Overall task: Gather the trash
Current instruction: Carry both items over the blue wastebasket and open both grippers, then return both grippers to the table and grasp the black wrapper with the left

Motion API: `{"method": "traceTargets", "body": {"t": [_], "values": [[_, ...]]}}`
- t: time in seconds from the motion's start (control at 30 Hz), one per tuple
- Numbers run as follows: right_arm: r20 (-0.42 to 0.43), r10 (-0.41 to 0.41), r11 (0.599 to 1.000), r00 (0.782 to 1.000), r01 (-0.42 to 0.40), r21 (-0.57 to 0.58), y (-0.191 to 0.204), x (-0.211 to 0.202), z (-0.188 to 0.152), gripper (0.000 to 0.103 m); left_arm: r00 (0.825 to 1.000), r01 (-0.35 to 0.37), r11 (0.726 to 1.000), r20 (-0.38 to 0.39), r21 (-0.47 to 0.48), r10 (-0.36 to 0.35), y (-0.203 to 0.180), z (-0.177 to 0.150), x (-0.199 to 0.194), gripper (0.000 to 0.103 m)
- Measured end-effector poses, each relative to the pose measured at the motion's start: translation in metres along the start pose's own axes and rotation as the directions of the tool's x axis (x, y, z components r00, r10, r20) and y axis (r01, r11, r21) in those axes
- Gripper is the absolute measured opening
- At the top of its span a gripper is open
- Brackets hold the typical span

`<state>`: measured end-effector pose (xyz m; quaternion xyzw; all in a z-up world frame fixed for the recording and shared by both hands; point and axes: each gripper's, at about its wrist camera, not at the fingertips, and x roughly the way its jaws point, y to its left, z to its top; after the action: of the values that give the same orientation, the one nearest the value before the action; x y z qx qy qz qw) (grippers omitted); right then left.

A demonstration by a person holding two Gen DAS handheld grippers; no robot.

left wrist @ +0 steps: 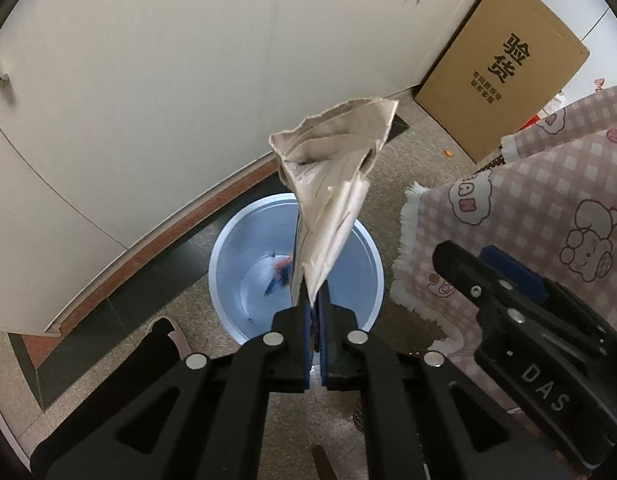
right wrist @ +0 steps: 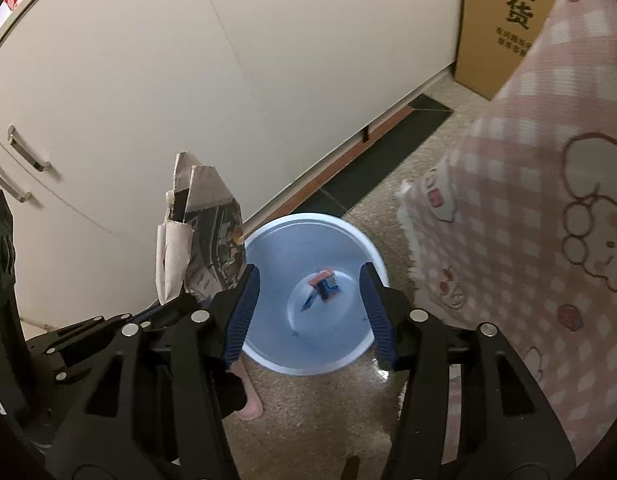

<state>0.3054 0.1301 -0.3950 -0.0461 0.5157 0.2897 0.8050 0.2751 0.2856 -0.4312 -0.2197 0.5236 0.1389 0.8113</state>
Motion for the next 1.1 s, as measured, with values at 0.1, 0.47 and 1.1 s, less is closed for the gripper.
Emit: {"method": "traceTargets", "body": {"t": [0.1,0.47,1.1], "values": [[0.022,-0.012,1.000,1.000,0.012,0.007,0.000,-0.010,0.000,0.053,1.000,0.010,1.000,0.000,0.007,-0.010,-0.002,0.001,-0.001,0.004],[0.076,-0.012,0.999,0.997,0.008,0.043,-0.015,-0.038,0.005,0.054,0.998,-0.001,1.000,0.070,0.000,0.001,-0.006,0.005,-0.018,0.060],[0.195,0.142,0.988,0.971,-0.150,0.027,0.005,-0.147,0.021,0.054,0.963,-0.019,1.000,0.270,-0.011,0.021,-0.011,0.003,-0.154,0.061]]}}
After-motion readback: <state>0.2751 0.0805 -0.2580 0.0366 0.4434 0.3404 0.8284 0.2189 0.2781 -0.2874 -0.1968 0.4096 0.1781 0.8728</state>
